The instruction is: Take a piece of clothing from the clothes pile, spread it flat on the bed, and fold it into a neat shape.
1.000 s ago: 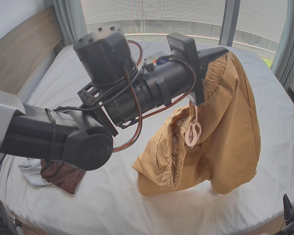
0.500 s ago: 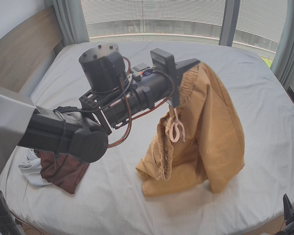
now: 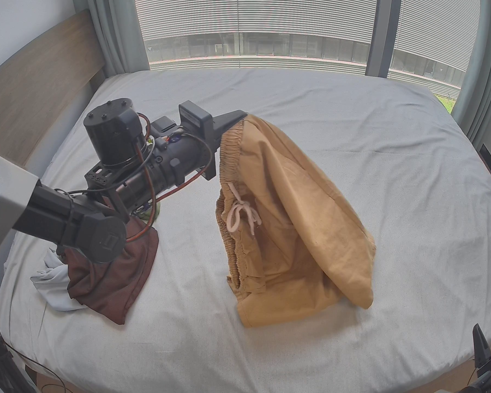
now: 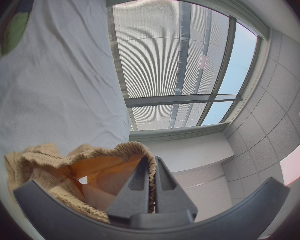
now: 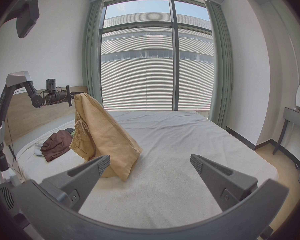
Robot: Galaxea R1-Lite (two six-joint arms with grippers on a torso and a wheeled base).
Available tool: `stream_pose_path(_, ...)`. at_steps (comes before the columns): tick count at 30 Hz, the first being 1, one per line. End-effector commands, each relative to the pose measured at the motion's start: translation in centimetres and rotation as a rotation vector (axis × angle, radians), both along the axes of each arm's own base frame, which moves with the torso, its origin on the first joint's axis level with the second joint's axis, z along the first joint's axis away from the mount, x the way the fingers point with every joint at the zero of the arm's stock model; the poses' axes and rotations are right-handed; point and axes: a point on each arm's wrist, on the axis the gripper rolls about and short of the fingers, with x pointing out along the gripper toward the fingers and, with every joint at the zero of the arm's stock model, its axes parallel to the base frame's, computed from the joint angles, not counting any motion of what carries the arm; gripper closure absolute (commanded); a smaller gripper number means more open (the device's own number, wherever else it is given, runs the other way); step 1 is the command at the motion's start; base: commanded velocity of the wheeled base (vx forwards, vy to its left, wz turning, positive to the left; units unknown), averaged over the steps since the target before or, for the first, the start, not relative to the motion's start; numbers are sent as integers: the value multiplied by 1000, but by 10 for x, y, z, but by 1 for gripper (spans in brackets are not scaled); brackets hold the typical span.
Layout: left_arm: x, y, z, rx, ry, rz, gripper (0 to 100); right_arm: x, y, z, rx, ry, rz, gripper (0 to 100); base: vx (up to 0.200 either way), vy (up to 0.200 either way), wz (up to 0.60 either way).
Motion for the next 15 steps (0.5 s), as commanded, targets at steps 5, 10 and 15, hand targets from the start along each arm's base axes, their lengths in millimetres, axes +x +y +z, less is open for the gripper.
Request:
stream_pose_path(5, -7, 30, -11, 112, -38, 85, 100, 1, 0, -4, 2, 12, 1, 0, 0, 0, 0)
stream_pose_path(10, -24, 42, -30, 180, -21, 57, 100, 1, 0, -4, 1, 12, -1, 0, 0, 0, 0)
stream_pose_path(15, -28, 63, -53, 281, -23, 39, 100, 1, 0, -4, 2, 12, -2, 0, 0, 0, 0)
